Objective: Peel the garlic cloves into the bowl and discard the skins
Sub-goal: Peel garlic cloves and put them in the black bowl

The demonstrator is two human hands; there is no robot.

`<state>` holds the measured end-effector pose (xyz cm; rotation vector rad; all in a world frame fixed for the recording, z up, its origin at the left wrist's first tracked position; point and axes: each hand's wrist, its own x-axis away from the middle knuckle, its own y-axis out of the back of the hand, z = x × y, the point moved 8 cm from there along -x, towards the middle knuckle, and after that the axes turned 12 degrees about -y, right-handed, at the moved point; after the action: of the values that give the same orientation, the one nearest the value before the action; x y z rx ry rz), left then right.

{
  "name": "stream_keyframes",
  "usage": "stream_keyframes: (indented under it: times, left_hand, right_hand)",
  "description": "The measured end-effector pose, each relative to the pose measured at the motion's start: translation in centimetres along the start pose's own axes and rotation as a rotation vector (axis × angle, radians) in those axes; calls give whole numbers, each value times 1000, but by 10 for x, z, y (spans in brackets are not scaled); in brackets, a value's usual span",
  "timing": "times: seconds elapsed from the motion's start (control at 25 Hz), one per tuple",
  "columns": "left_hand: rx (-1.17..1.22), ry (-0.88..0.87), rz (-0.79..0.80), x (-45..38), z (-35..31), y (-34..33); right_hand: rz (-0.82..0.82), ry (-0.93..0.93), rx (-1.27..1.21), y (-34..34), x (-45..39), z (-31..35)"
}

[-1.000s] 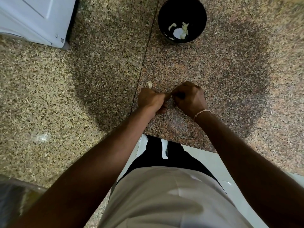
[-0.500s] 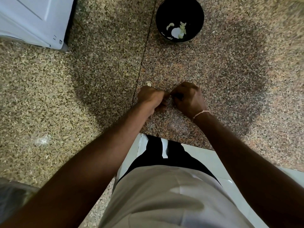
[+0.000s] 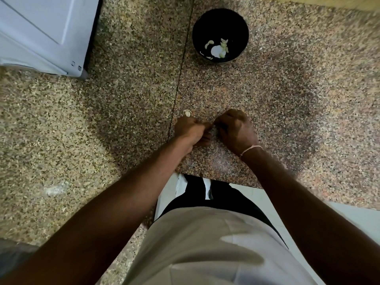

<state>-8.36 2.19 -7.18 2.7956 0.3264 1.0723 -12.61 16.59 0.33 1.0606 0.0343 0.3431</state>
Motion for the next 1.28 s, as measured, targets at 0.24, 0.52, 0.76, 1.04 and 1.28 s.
stream_keyframes:
  times: [0.24,0.52,0.76,1.04,1.28]
  left_hand:
    - [54,-2,46,10,0,-4]
    - [205,38,261,27,-8,-16]
    - [217,-73,291,36,-22,-14]
    - [232,-184,261,49,-42,-20]
    - [259,-257,201,61,-48,-21]
  right_hand:
    - [-64,-73,-60,2,21,-1]
    - [-149,-73,-209,21,41,2]
    - [-225,-102,-299,32,53,4]
    - [-253,-183,-448,51,53,-7]
    - [-91,-253,-554,48,42,-18]
